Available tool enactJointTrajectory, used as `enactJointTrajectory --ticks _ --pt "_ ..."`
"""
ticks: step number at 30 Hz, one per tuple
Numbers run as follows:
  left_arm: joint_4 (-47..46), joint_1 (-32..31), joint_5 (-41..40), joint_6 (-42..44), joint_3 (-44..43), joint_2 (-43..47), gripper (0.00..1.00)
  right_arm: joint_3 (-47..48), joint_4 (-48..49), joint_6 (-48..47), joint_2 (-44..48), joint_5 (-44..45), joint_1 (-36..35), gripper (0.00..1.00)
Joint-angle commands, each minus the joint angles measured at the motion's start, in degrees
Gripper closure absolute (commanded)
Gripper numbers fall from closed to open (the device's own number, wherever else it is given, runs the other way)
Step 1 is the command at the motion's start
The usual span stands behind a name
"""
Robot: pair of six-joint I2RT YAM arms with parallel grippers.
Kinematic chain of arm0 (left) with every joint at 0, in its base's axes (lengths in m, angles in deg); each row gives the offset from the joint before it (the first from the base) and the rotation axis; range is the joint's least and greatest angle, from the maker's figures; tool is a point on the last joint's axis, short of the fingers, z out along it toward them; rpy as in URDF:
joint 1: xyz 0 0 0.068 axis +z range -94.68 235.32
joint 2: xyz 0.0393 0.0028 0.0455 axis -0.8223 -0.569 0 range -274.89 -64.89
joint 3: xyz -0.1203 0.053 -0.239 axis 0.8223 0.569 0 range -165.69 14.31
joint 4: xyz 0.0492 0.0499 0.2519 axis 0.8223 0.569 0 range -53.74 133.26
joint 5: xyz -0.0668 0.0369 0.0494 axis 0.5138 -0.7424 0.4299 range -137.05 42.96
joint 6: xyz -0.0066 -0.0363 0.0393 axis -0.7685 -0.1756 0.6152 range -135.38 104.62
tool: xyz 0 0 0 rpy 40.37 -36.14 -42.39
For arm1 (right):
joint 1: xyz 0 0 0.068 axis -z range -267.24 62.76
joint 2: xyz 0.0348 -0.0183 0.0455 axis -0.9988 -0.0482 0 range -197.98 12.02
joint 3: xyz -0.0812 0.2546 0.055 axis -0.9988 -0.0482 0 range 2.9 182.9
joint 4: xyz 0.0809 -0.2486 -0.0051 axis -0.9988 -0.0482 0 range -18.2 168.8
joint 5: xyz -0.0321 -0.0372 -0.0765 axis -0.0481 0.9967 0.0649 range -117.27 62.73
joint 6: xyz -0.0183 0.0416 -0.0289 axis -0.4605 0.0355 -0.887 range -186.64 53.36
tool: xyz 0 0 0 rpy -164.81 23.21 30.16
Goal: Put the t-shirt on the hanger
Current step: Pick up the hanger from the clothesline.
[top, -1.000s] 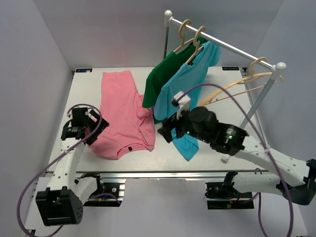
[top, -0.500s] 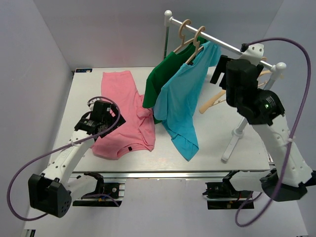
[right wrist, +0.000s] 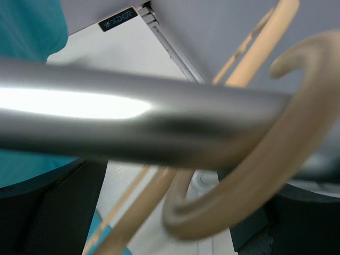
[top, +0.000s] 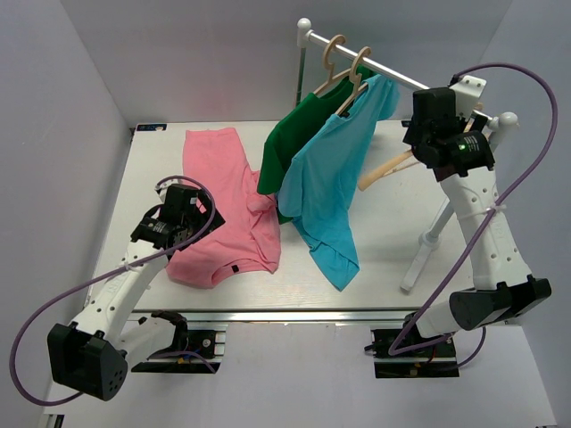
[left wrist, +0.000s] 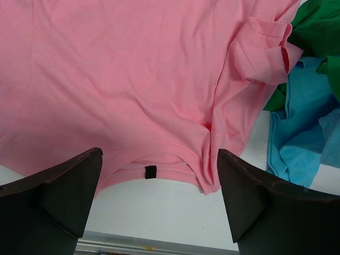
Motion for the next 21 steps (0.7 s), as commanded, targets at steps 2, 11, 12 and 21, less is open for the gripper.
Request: enactJointTrajectory --ticks 2,11,12,21 --pt "-0.42 0.01 -0.55 0.63 0.21 0.12 0.02 -0.84 4.26 0.18 0.52 1.09 2.55 0.14" --pt "-0.6 0.01 -0.99 0.54 0.38 -0.15 0.02 -2.51 8.49 -1.93 2.98 2.24 2.82 0.38" --pt "-0.6 0.01 -0.91 0.54 0.3 -0.06 0.02 -2.51 8.32 -2.02 3.07 1.89 2.82 0.41" --pt "-0.25 0.01 -0.82 0.37 0.21 1.26 0.04 -3.66 8.31 -2.99 6.05 -2.76 2.82 0.75"
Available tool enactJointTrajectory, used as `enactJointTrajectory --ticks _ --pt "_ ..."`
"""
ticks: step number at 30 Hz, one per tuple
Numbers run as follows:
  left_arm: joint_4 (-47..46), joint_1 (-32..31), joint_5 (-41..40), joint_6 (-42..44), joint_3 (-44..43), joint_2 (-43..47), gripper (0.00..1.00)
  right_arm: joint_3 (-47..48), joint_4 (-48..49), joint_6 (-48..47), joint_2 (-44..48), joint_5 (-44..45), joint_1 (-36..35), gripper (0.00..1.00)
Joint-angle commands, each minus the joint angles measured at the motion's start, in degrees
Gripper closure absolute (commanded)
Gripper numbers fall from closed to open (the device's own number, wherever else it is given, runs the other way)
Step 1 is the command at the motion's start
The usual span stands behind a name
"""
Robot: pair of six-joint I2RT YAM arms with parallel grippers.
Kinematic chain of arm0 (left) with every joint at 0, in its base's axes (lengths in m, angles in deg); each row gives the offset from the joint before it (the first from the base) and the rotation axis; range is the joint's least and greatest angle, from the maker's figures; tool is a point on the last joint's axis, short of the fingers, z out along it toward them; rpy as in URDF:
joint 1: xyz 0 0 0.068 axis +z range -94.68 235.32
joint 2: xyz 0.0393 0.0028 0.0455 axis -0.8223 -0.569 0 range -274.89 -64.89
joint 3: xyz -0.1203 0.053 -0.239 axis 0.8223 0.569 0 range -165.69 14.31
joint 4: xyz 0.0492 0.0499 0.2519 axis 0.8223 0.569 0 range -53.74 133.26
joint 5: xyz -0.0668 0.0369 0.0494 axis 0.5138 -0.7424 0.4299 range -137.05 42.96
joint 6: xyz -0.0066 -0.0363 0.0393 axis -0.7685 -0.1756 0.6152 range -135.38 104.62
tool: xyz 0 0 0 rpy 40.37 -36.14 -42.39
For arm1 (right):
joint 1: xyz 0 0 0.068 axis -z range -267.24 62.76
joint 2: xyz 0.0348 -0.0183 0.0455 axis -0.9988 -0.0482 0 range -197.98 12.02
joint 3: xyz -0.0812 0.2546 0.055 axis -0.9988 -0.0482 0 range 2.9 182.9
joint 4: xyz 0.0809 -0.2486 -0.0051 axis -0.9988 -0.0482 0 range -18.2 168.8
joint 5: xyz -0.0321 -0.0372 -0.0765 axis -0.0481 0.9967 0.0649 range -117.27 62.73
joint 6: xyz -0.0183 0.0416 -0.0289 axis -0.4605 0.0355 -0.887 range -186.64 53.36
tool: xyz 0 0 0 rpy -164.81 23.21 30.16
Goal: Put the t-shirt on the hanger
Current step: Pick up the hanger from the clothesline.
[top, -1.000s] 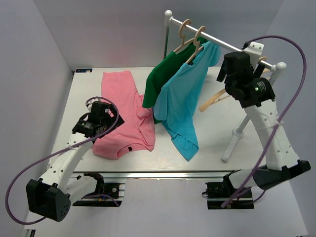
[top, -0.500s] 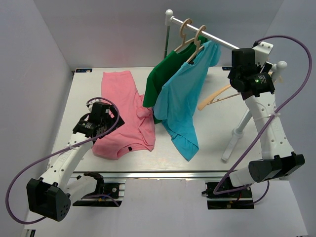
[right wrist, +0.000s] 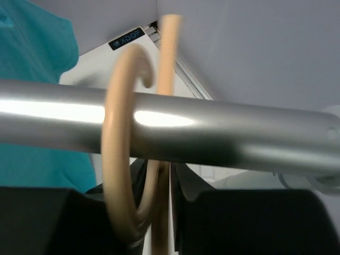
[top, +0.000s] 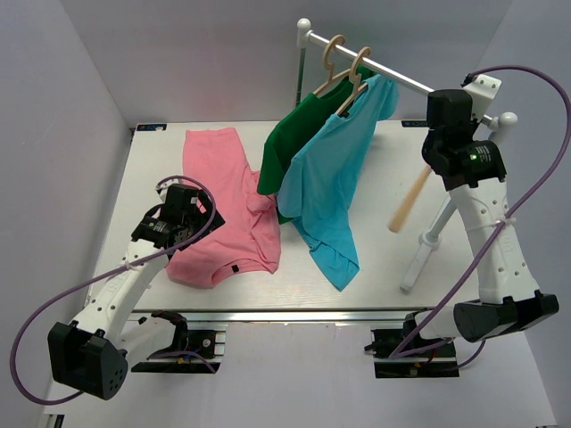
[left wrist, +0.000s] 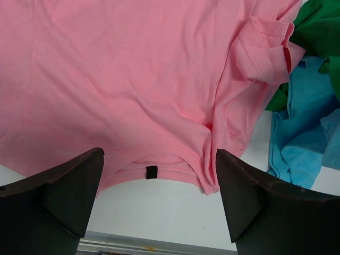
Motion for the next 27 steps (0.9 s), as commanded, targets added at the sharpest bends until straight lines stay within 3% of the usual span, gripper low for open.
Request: enactJointTrajectory --ticks 1,6,11,18,27 --pt "-0.18 0.01 -0.91 0.11 0.19 1.8 0.05 -0.47 2.7 -0.82 2.3 -1.65 0.13 0.76" --pt "0.43 0.01 -1.26 0.02 0.1 3.12 0.08 -0.29 3.49 -2.49 3.53 -3.85 0.22 1.0" --pt "0.96 0.01 -1.7 -0.16 -0.34 3.91 0.1 0.59 5.68 -6.0 4.49 -8.77 0.13 1.0" --pt "1.22 0.01 -1.09 -0.25 -1.04 4.09 0.1 2.6 7.01 -13.48 6.69 -27.47 0.13 1.0" --pt "1.4 0.01 -0.82 -0.07 -1.57 3.47 0.08 1.91 7.44 -16.03 12.22 -39.78 0.13 1.0"
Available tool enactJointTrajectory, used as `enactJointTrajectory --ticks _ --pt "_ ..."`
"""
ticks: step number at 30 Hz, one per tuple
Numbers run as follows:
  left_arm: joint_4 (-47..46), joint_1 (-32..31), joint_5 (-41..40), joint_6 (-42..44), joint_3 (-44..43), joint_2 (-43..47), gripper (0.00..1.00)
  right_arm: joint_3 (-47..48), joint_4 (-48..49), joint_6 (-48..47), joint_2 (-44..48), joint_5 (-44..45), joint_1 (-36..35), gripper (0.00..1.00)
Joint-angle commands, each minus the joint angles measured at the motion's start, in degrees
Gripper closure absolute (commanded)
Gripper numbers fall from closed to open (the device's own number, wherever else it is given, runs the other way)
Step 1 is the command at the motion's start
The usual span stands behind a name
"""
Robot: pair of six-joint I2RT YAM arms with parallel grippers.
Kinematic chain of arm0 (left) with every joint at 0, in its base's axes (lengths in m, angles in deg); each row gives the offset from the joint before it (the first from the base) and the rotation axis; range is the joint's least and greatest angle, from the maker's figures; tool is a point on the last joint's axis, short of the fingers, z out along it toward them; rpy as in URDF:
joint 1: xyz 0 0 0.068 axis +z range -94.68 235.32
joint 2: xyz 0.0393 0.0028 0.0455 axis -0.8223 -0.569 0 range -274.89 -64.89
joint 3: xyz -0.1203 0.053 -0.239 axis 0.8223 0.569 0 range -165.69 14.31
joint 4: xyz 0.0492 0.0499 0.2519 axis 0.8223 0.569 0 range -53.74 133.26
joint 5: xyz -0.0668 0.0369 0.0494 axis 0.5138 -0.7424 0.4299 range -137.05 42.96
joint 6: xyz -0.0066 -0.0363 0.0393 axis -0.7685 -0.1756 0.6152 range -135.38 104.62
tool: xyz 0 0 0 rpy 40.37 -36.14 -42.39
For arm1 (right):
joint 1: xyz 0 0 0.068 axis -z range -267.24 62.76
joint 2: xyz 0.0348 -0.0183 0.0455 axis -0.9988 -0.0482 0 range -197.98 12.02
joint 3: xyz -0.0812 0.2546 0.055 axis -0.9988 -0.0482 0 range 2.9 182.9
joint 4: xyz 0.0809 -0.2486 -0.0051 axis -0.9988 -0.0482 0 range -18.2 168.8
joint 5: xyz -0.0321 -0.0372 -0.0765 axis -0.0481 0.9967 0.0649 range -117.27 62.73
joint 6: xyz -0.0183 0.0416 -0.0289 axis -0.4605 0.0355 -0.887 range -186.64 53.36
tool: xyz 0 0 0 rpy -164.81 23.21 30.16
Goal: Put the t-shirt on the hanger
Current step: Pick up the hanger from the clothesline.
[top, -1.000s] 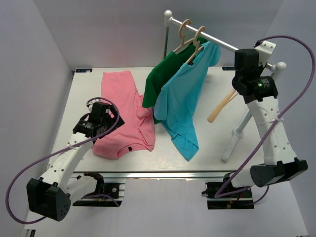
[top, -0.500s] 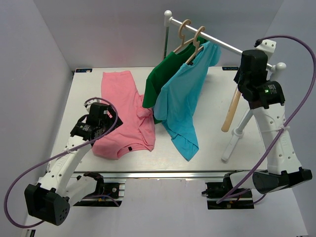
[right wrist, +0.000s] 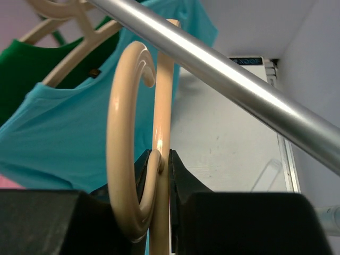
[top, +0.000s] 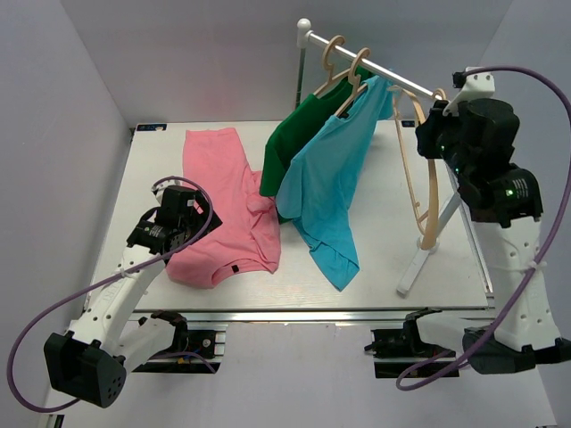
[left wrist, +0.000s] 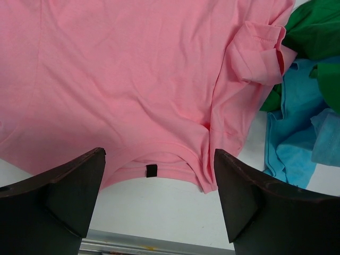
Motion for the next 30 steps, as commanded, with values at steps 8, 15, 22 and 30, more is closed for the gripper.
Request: enactJointTrajectory --ticks 8,15,22,30 --pt "1.03 0.01 0.52 -1.07 -1.37 -0.51 0.02 -0.69 -1.12 -1.83 4.85 -15.49 -0.07 1.0" --pt "4.45 0.09 0.69 -3.63 -0.32 -2.62 0.02 -22.84 -0.16 4.24 17.83 -22.33 -0.16 1.0" --pt "5.17 0.01 3.85 -6.79 8.11 -0.78 0.02 -40.77 -1.21 4.34 25.15 -37.54 -0.59 1.0" --pt "6.48 0.01 6.76 -8.99 14.88 -1.12 0.08 -48.01 3.79 1.6 28.05 -52.06 -3.93 1.0"
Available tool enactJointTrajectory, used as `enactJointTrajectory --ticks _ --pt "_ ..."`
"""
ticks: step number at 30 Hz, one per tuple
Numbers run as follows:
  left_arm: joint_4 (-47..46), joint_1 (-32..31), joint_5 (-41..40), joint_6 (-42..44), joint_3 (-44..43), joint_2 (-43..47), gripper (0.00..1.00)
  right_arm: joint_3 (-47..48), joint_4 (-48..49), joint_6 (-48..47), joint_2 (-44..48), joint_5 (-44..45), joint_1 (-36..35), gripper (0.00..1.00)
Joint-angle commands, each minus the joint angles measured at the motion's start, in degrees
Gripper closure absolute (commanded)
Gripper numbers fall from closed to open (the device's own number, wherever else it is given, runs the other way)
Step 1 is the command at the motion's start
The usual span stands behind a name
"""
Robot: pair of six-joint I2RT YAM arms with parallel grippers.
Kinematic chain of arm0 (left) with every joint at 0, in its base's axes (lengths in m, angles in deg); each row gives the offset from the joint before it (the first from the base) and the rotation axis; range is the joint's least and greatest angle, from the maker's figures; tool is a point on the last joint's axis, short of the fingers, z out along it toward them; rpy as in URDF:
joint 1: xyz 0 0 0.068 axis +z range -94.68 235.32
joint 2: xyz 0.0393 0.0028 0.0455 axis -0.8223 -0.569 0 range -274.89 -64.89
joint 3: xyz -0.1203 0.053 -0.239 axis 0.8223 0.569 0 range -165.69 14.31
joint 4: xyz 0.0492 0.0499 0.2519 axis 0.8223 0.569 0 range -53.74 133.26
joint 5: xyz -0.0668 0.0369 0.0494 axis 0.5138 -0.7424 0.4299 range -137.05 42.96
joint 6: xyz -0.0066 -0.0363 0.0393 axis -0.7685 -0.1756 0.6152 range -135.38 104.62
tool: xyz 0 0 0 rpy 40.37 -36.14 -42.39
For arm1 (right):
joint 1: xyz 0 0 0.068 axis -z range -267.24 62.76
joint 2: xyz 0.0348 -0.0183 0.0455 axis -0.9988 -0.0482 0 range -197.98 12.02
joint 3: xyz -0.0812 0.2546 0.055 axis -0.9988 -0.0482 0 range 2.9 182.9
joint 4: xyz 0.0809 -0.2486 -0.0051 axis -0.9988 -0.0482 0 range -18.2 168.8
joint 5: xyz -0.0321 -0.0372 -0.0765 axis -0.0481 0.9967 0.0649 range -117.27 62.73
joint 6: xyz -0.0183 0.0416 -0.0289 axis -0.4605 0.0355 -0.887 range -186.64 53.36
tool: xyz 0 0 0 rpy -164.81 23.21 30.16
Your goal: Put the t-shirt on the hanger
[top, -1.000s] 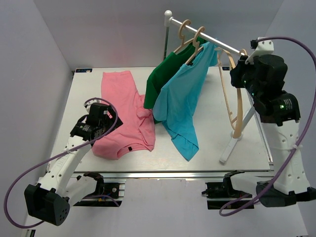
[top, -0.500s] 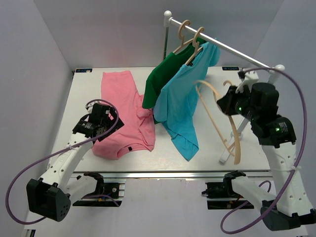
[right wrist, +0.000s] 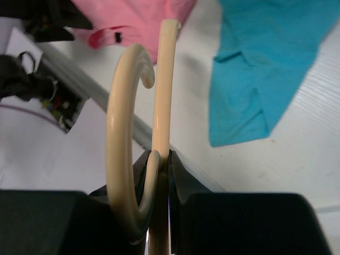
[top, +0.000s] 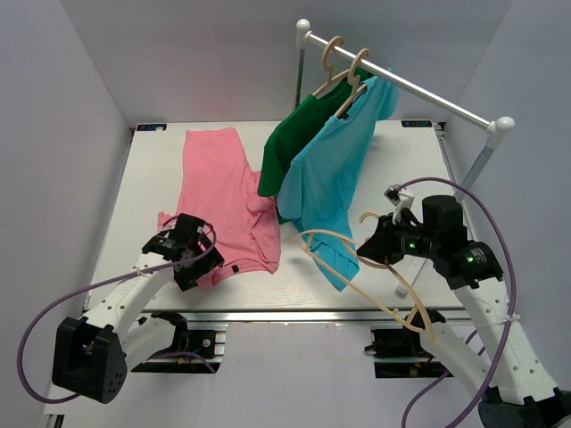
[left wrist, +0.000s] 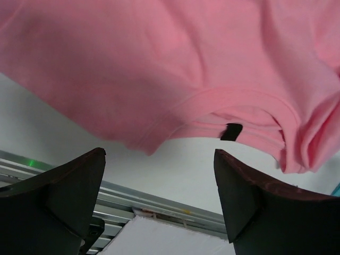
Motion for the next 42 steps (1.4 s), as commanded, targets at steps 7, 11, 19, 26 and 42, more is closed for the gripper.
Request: enactJointTrajectory --ticks 7,11,19,26,42 --pt "-1.61 0.01 1.38 -2.73 2.9 -0.78 0.28 -3.49 11.78 -1.91 -0.94 -12.17 -5.52 1.0" --pt "-2.58 0.01 0.06 -2.64 2.72 -3.94 0.39 -4.54 14.33 -1.39 -2.69 -9.27 -11.84 1.0" --pt "-1.44 -0.08 -1.87 -2.38 1.58 -5.62 0.89 -6.3 20.39 -0.42 -6.83 -7.86 -15.37 1.0" --pt "1.1 -0.17 -0.64 -1.06 -0.17 -3.16 1.0 -5.6 27.67 -4.37 -12.18 -1.81 -25.11 1.0" --pt "7.0 -0.17 -1.09 -0.18 -5.1 0.01 1.0 0.55 39.12 -9.56 -26.86 -0.56 -30.67 1.0"
